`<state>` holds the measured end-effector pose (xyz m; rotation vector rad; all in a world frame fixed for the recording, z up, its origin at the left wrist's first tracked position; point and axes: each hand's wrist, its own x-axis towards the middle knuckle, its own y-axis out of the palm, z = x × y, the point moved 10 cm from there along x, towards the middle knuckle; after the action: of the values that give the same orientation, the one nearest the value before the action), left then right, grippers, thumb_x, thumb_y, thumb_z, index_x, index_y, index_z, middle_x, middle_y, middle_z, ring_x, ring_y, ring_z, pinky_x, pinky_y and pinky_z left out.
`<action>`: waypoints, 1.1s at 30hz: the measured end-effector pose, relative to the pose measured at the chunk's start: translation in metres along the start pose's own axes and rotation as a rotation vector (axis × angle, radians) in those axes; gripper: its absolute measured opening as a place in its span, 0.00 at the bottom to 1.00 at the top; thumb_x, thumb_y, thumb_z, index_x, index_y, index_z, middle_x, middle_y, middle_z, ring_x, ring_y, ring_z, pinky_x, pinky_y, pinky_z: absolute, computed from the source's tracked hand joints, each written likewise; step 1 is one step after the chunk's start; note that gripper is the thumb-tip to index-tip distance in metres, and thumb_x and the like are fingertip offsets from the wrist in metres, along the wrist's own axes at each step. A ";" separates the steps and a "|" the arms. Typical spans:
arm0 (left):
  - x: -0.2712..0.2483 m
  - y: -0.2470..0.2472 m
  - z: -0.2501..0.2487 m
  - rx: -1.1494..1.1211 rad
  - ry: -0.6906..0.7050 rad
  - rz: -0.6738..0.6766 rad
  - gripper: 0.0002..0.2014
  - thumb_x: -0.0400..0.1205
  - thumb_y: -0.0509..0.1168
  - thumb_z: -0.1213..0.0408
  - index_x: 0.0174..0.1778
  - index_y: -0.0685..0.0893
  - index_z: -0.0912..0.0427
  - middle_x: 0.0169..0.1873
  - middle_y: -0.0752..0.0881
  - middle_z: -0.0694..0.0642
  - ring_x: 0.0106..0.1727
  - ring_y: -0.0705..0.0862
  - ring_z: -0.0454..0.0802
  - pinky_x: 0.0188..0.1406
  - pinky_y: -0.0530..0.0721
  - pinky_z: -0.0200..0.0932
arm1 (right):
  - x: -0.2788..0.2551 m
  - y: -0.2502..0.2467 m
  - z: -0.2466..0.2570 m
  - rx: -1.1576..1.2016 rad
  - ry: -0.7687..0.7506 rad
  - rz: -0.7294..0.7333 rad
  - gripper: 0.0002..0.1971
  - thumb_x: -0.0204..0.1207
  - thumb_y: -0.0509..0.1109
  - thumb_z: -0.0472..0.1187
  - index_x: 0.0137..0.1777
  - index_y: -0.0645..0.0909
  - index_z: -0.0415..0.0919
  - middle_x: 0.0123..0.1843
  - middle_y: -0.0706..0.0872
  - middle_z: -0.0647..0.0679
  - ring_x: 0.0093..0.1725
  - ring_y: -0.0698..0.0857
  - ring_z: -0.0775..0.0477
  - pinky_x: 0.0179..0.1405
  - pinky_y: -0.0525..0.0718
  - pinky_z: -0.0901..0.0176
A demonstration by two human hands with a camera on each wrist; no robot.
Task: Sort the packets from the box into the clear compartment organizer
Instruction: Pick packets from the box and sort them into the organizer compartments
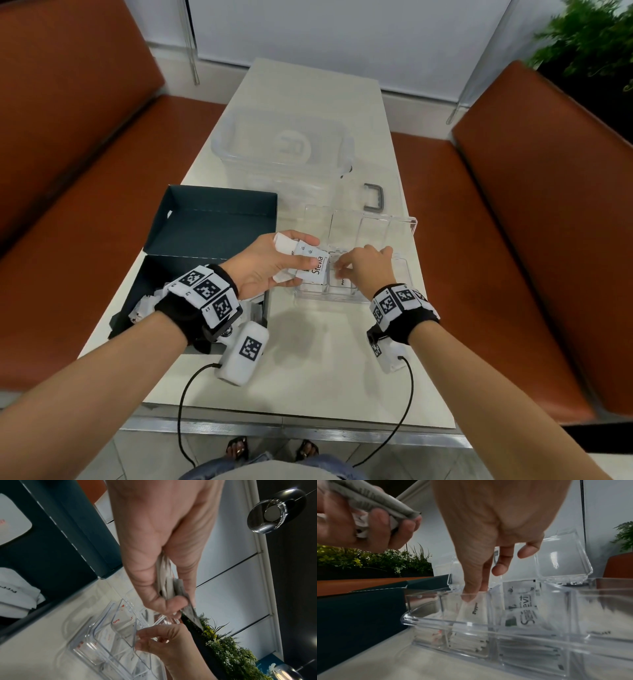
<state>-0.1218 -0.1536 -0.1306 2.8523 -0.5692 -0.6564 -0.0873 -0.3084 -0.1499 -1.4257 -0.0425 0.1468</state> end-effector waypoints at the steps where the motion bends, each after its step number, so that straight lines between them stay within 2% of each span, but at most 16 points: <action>1: 0.000 0.000 0.000 -0.001 -0.002 0.002 0.16 0.74 0.73 0.77 0.54 0.87 0.56 0.47 0.92 0.55 0.44 0.92 0.50 0.36 0.89 0.42 | -0.001 -0.002 0.000 0.006 -0.004 -0.024 0.08 0.77 0.70 0.48 0.54 0.87 0.55 0.51 0.90 0.55 0.55 0.79 0.47 0.47 0.57 0.50; 3: 0.000 0.001 0.001 -0.003 -0.005 0.007 0.15 0.74 0.73 0.77 0.54 0.87 0.56 0.48 0.92 0.56 0.45 0.92 0.51 0.35 0.89 0.42 | -0.003 -0.005 -0.001 0.012 -0.019 -0.073 0.09 0.78 0.70 0.46 0.56 0.87 0.54 0.51 0.90 0.56 0.55 0.79 0.47 0.46 0.56 0.51; 6: 0.000 0.001 0.002 0.002 -0.003 0.008 0.16 0.74 0.74 0.77 0.53 0.87 0.55 0.49 0.92 0.56 0.46 0.92 0.51 0.35 0.89 0.41 | -0.005 -0.007 -0.002 -0.006 -0.030 -0.108 0.06 0.78 0.70 0.43 0.50 0.87 0.54 0.45 0.90 0.56 0.52 0.79 0.47 0.44 0.55 0.53; 9: 0.001 0.003 0.002 -0.008 -0.004 0.009 0.15 0.74 0.74 0.77 0.52 0.87 0.56 0.47 0.92 0.56 0.44 0.92 0.51 0.32 0.89 0.41 | -0.004 0.001 -0.001 -0.126 -0.029 -0.025 0.07 0.77 0.71 0.45 0.52 0.87 0.58 0.45 0.90 0.57 0.53 0.77 0.47 0.46 0.56 0.50; 13: 0.001 0.002 0.003 -0.021 -0.005 0.009 0.15 0.74 0.74 0.77 0.52 0.88 0.56 0.47 0.92 0.55 0.43 0.92 0.51 0.33 0.89 0.41 | 0.000 0.015 0.004 -0.231 -0.036 0.082 0.11 0.74 0.73 0.53 0.55 0.85 0.64 0.49 0.88 0.60 0.57 0.76 0.47 0.55 0.61 0.44; 18: 0.002 0.000 0.004 -0.034 -0.009 0.003 0.15 0.74 0.74 0.77 0.51 0.88 0.55 0.47 0.92 0.55 0.42 0.92 0.51 0.35 0.89 0.42 | 0.006 0.021 0.010 -0.333 -0.027 0.144 0.05 0.73 0.73 0.53 0.48 0.86 0.64 0.46 0.87 0.57 0.57 0.77 0.46 0.60 0.60 0.38; 23: 0.000 -0.001 0.006 -0.052 -0.014 0.004 0.15 0.74 0.74 0.76 0.52 0.88 0.55 0.49 0.92 0.56 0.43 0.92 0.50 0.35 0.89 0.42 | 0.005 0.018 0.012 -0.317 -0.043 0.145 0.05 0.74 0.72 0.54 0.49 0.87 0.63 0.46 0.87 0.57 0.57 0.77 0.46 0.61 0.61 0.38; 26: 0.000 -0.002 0.005 -0.064 -0.014 0.001 0.15 0.73 0.75 0.75 0.53 0.87 0.56 0.49 0.92 0.56 0.43 0.92 0.50 0.34 0.89 0.41 | -0.004 0.001 0.012 -0.207 -0.055 0.113 0.07 0.78 0.69 0.52 0.52 0.87 0.62 0.47 0.88 0.58 0.56 0.79 0.47 0.58 0.63 0.43; 28: 0.000 -0.003 0.004 -0.073 -0.010 -0.003 0.15 0.73 0.75 0.75 0.53 0.87 0.56 0.50 0.92 0.57 0.43 0.92 0.50 0.34 0.89 0.40 | -0.009 -0.020 0.014 -0.047 -0.065 0.040 0.08 0.80 0.66 0.49 0.53 0.88 0.59 0.48 0.90 0.57 0.53 0.82 0.49 0.56 0.67 0.47; 30: 0.001 -0.003 0.004 -0.064 -0.005 -0.010 0.15 0.72 0.75 0.74 0.53 0.87 0.55 0.51 0.91 0.58 0.45 0.91 0.51 0.35 0.89 0.41 | -0.017 -0.046 0.015 0.283 -0.050 -0.052 0.08 0.81 0.67 0.45 0.52 0.88 0.52 0.45 0.91 0.53 0.46 0.86 0.54 0.54 0.79 0.53; 31: 0.002 -0.003 0.004 -0.051 0.000 -0.015 0.16 0.72 0.76 0.74 0.53 0.87 0.55 0.52 0.91 0.59 0.46 0.91 0.51 0.36 0.89 0.41 | -0.021 -0.056 0.016 0.480 -0.038 -0.103 0.08 0.81 0.67 0.44 0.52 0.89 0.49 0.42 0.91 0.51 0.39 0.85 0.60 0.48 0.82 0.61; 32: 0.002 -0.002 0.003 -0.035 0.006 -0.021 0.16 0.72 0.77 0.73 0.53 0.87 0.54 0.53 0.91 0.59 0.48 0.91 0.52 0.38 0.89 0.42 | -0.026 -0.064 0.017 0.639 -0.021 -0.142 0.08 0.81 0.67 0.45 0.51 0.88 0.48 0.39 0.91 0.52 0.33 0.84 0.64 0.41 0.82 0.69; 33: 0.003 -0.002 0.003 -0.020 0.012 -0.025 0.17 0.71 0.77 0.73 0.53 0.87 0.54 0.53 0.91 0.58 0.49 0.91 0.53 0.41 0.89 0.44 | -0.030 -0.068 0.019 0.748 0.005 -0.152 0.08 0.81 0.67 0.47 0.51 0.88 0.49 0.37 0.90 0.53 0.30 0.83 0.65 0.36 0.81 0.73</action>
<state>-0.1199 -0.1536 -0.1346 2.8468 -0.5231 -0.6451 -0.1142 -0.3026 -0.0782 -0.6731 -0.0816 0.0244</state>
